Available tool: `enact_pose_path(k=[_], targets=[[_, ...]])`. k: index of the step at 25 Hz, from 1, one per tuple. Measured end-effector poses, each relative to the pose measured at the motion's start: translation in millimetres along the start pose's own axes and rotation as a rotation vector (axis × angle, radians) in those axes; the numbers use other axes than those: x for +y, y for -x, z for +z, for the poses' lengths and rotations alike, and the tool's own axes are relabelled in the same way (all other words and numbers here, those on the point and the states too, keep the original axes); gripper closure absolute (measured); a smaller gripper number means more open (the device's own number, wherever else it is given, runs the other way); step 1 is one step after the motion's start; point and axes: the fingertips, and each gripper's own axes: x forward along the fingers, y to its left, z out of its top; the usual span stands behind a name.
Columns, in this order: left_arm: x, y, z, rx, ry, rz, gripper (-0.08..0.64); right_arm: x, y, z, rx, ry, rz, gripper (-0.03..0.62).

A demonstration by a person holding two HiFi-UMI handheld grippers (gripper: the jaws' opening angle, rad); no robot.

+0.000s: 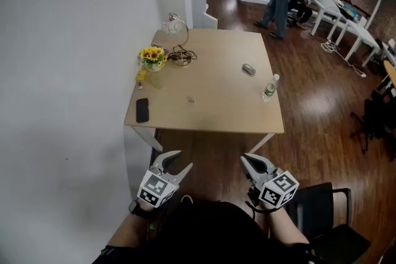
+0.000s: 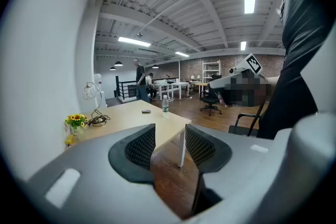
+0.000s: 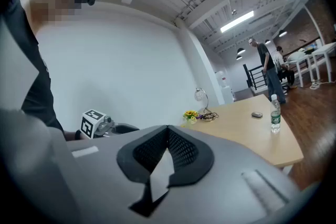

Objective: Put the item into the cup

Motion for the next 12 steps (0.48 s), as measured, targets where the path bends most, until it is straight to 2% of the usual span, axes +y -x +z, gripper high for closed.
enact_pose_path(k=[12], targets=[[-8, -60, 7, 0.037, 0.008, 0.018, 0.387, -50, 5, 10, 0.028, 0.014, 0.051, 0.584]])
